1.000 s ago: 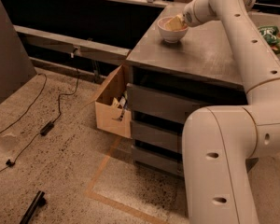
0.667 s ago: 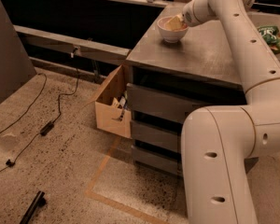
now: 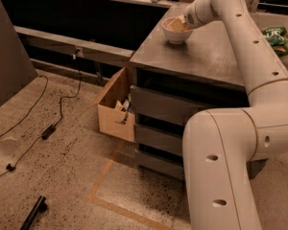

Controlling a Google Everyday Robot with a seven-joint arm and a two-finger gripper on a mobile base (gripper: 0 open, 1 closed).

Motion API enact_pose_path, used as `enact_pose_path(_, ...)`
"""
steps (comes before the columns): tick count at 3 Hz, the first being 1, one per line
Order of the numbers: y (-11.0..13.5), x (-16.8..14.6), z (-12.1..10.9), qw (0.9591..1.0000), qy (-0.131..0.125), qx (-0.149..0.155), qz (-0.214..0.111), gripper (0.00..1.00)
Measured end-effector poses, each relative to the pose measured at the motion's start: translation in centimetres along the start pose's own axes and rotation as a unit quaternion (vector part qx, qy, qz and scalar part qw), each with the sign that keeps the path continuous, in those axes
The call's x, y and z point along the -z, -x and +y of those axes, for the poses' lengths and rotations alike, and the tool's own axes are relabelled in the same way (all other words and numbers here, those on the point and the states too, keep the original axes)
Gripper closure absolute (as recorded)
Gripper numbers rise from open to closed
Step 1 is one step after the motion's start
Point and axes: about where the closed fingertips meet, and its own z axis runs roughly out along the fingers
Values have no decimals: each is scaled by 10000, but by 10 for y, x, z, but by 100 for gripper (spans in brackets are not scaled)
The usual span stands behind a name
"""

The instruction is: Pick apple from white bowl and place on counter

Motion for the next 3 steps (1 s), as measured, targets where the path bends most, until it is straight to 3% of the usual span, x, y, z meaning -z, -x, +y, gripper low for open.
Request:
enact_pose_path(1, 2, 1, 0, 10000, 3, 3, 5, 50)
enact_pose_path(3, 2, 2, 0, 10000, 3, 5, 7, 88)
